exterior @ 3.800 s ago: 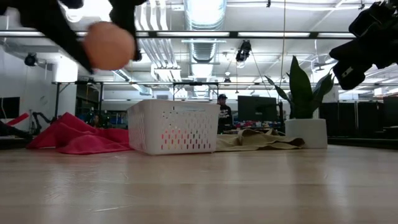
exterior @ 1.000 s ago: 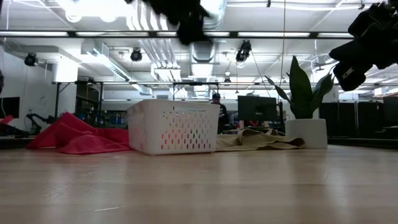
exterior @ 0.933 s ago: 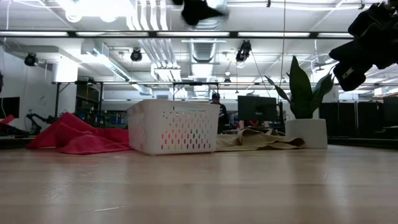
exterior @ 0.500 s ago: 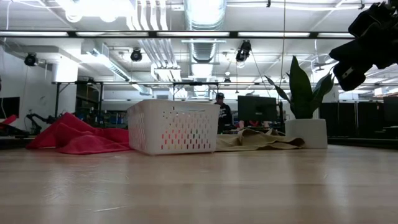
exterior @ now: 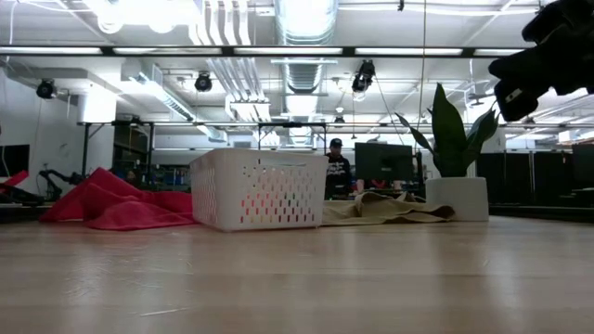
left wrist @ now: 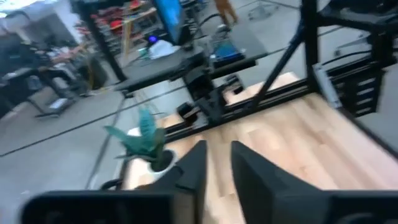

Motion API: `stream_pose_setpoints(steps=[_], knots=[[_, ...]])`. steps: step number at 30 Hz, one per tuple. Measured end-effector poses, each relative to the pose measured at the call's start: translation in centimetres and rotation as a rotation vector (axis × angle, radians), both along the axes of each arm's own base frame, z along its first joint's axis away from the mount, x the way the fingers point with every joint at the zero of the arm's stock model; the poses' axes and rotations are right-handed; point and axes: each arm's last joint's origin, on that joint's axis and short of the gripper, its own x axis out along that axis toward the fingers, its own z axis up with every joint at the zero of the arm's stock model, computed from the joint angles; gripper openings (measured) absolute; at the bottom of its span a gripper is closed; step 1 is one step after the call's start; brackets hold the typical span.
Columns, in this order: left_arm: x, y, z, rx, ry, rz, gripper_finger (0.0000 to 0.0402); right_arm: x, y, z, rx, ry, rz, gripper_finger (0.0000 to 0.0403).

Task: Pick and placing Produce into tupperware
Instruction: Return to Home Position

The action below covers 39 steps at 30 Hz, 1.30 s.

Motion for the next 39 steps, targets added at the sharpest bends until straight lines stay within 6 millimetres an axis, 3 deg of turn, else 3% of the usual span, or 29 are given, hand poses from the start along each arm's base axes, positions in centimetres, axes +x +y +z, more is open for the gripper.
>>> stream_pose_setpoints(steps=[4,9,13,25,29,39], knots=[[-1.9,0.3,-0.3,0.058,-0.024,0.007,0.0007,0.0,0.0,0.1,-0.049,-0.015,0.003,0.0009],[-4.4,0.7,-1.5,0.061,-0.043,0.010,0.0005,0.0,0.0,0.1,-0.055,-0.013,0.003,0.0009],[-6.4,1.0,-3.6,0.064,-0.047,0.011,0.0001,0.0,0.0,0.0,-0.059,-0.009,0.004,0.0009],[-11.5,2.0,-10.4,0.041,-0.320,0.096,0.0000,0.0,0.0,0.0,-0.070,-0.004,0.005,0.0009],[-12.6,2.3,-12.1,0.026,-0.377,0.165,0.0000,0.0,0.0,-0.1,-0.070,-0.001,0.005,0.0009],[-13.3,2.4,-16.3,0.020,-0.370,0.137,0.0000,0.0,0.0,-0.1,-0.075,0.001,0.005,0.0009]])
